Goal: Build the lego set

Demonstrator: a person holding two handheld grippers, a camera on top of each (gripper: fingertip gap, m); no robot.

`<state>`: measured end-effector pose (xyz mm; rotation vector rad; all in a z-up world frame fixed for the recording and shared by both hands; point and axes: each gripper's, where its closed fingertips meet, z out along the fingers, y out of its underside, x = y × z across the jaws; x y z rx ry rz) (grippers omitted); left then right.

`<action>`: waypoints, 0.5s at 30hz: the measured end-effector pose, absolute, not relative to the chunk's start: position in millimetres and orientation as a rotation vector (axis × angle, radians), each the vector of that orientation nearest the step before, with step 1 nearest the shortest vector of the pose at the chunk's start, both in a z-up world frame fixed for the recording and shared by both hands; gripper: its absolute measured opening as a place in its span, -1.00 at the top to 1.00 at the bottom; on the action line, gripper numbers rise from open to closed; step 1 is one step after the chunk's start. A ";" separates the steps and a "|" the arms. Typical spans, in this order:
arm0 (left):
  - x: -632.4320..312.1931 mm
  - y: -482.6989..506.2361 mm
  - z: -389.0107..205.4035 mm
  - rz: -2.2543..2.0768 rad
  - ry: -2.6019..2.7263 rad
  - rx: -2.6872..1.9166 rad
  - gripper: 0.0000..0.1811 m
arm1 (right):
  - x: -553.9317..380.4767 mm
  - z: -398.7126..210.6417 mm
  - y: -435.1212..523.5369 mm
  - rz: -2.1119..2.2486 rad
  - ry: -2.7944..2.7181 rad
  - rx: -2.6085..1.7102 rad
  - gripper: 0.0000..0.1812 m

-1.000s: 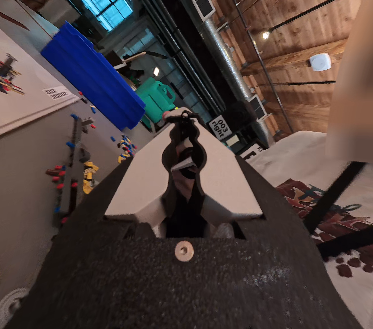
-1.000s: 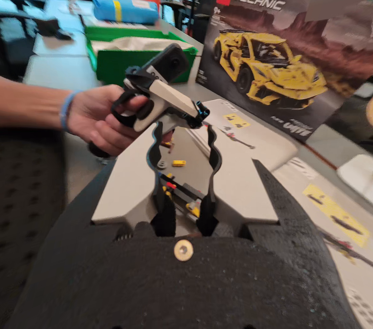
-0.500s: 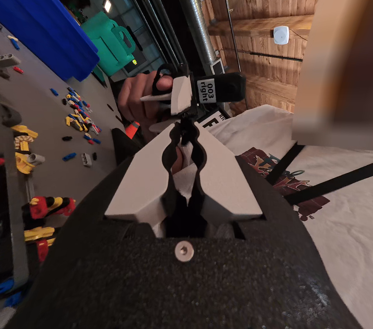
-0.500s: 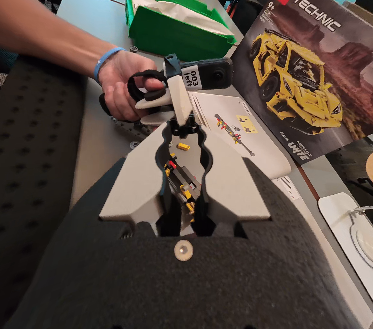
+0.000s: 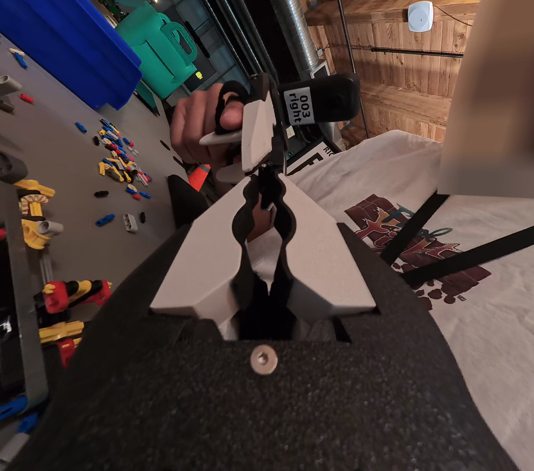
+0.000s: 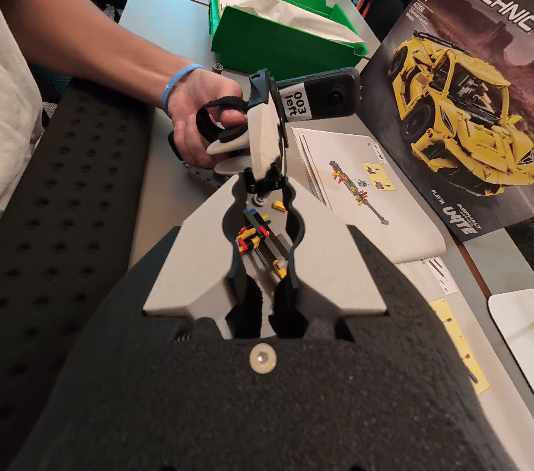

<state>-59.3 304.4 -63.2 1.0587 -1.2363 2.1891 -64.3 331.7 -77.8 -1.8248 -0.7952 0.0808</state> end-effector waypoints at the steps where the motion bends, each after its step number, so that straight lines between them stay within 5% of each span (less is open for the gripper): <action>1: -59.3 304.8 -63.0 2.190 -1.231 1.058 0.93 | -64.1 -77.6 332.4 0.073 -0.792 -1.825 0.74; 15: -64.4 299.0 -69.5 2.147 -1.330 1.053 0.93 | -69.4 -84.6 326.3 0.128 -0.843 -1.855 0.74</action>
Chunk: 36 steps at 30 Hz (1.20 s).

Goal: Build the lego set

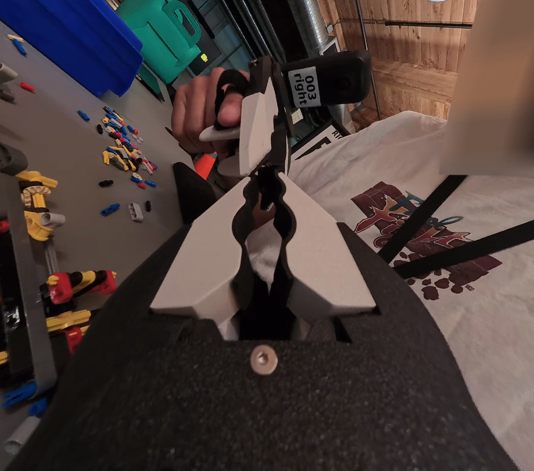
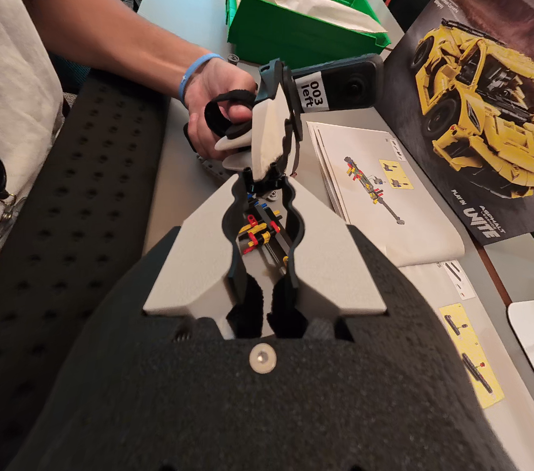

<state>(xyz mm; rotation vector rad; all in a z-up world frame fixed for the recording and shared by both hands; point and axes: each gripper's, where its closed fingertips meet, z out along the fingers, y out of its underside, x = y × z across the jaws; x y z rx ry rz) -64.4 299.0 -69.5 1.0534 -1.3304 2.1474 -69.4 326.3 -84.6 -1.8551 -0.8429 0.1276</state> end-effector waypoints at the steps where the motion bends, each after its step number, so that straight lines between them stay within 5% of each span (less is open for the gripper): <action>1: -64.6 299.2 -69.2 2.149 -1.327 1.050 0.93 | -69.8 -84.3 326.7 0.135 -0.840 -1.853 0.74; 9: -62.1 297.0 -71.0 2.148 -1.406 1.072 0.93 | -67.6 -82.6 321.0 0.218 -0.747 -1.887 0.74; 12: -53.4 311.1 -80.6 2.180 -1.600 1.209 0.93 | -37.7 -79.4 297.8 0.320 -0.513 -1.953 0.54; 17: -44.7 343.8 -68.3 2.330 -1.602 1.344 0.93 | 12.4 -160.0 242.7 0.208 -0.238 -2.272 0.79; 28: -36.6 342.5 -82.1 2.301 -1.705 1.424 0.93 | 12.8 -188.0 238.7 0.048 -0.112 -2.264 0.75; 36: -34.4 345.7 -87.7 2.274 -1.729 1.471 0.93 | 2.1 -193.3 242.6 0.205 -0.123 -2.302 0.51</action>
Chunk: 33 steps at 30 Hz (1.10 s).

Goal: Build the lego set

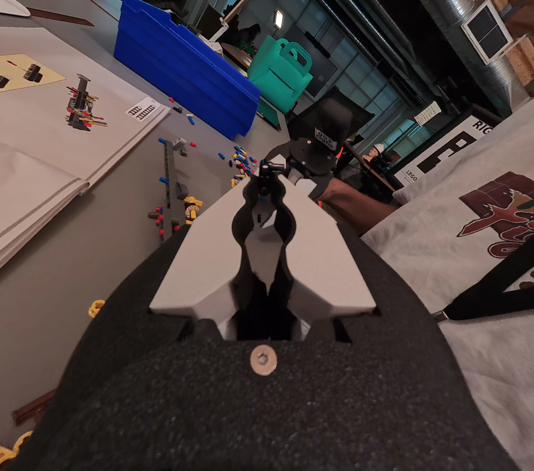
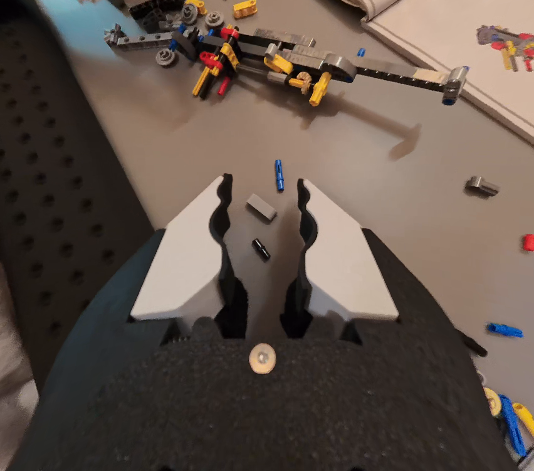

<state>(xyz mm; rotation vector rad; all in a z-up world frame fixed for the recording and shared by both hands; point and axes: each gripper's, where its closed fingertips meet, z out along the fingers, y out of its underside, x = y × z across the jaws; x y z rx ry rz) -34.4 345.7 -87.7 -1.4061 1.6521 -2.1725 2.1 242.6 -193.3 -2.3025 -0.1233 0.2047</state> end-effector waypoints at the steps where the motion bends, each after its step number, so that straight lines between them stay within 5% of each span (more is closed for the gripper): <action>1: -34.3 346.3 -87.1 -2.181 1.646 -1.409 0.93 | 3.1 -195.7 242.3 0.185 -0.132 -2.319 0.54; 7: -34.2 347.8 -87.0 -2.186 1.639 -1.421 0.93 | 10.8 -201.2 247.2 0.113 -0.109 -2.345 0.84; 29: -36.0 337.0 -95.7 -2.093 1.740 -1.427 0.93 | 10.5 -212.4 261.3 0.019 -0.381 -2.598 0.97; 33: -35.5 332.3 -97.6 -2.082 1.753 -1.428 0.93 | 13.1 -168.1 298.3 0.130 -0.154 -2.328 0.97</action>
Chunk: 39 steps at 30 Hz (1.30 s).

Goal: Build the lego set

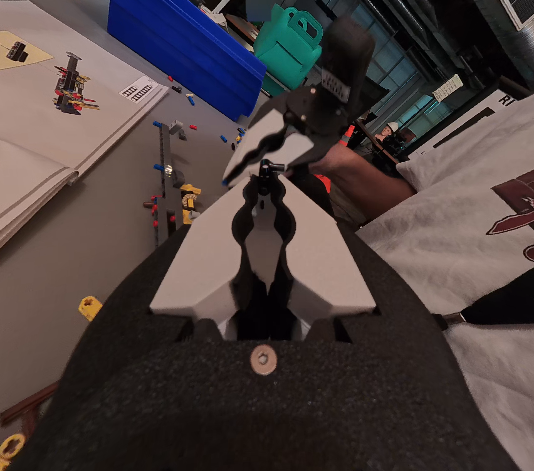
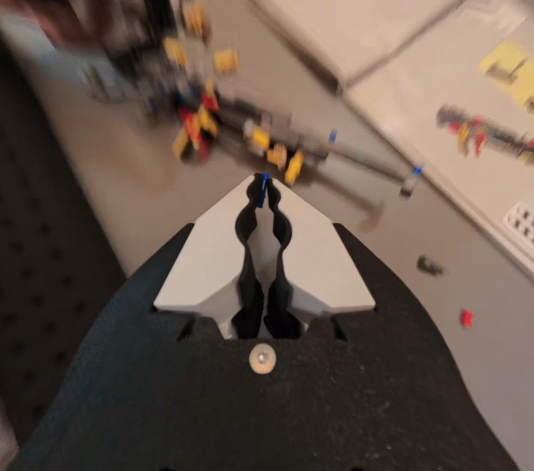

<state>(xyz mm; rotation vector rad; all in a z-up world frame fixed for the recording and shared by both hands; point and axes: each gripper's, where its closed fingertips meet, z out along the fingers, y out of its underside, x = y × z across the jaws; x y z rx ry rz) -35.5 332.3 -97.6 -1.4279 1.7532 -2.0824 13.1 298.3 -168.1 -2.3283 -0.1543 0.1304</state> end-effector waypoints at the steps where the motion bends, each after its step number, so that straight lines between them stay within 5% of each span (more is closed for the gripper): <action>1: -35.4 330.8 -97.5 -2.083 1.756 -1.425 0.93 | 8.3 -139.0 313.7 0.214 -0.102 -2.167 0.98; 5: -37.7 320.7 -102.6 -2.057 1.827 -1.397 0.93 | -11.1 -39.6 346.6 0.630 0.066 -1.574 0.98; 29: -41.1 321.1 -96.7 -2.076 1.829 -1.368 0.93 | -35.8 -76.9 341.1 0.838 0.086 -1.636 0.98; 39: -38.4 329.8 -104.5 -1.987 1.838 -1.395 0.93 | 64.7 -135.1 285.1 0.143 0.067 -2.008 0.98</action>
